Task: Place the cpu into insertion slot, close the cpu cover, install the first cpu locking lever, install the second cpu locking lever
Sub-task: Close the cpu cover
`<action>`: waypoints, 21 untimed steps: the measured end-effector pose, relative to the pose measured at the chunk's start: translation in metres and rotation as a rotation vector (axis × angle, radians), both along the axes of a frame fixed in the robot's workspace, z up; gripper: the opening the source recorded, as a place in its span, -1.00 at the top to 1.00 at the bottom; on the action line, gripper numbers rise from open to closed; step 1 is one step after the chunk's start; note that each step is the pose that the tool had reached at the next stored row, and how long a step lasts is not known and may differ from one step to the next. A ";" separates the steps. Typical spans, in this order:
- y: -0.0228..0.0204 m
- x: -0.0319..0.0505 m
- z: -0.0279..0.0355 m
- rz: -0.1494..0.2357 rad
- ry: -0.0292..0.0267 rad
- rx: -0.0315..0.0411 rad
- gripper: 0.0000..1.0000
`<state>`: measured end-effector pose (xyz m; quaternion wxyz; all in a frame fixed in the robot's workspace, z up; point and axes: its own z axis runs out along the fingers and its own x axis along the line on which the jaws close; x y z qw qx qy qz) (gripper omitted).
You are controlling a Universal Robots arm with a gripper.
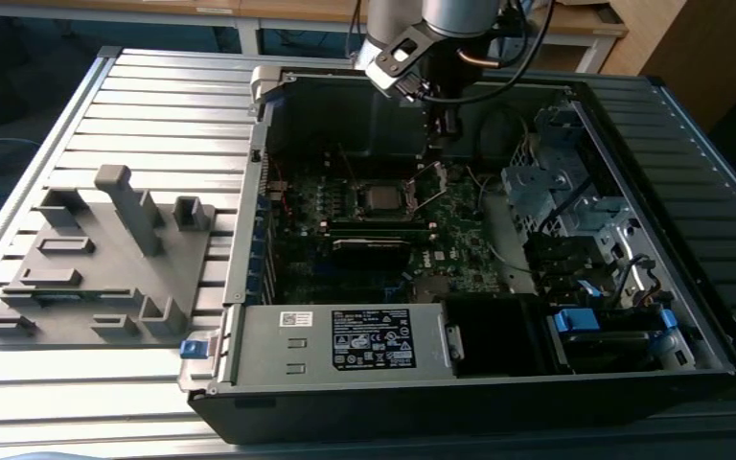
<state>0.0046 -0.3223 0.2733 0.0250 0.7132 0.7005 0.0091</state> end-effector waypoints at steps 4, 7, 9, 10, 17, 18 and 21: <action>0.0008 0.0054 -0.0009 0.000 0.0001 0.0001 0.80; 0.0015 0.0105 -0.0014 0.000 0.0003 0.0000 0.80; 0.0021 0.0138 -0.0016 0.000 0.0005 -0.0001 0.80; 0.0025 0.0155 -0.0018 0.000 0.0006 0.0000 0.80; 0.0041 0.0251 -0.0023 0.000 0.0007 0.0000 0.80; 0.0043 0.0264 -0.0023 0.000 0.0007 0.0000 0.80; 0.0051 0.0303 -0.0025 0.000 0.0007 -0.0002 0.80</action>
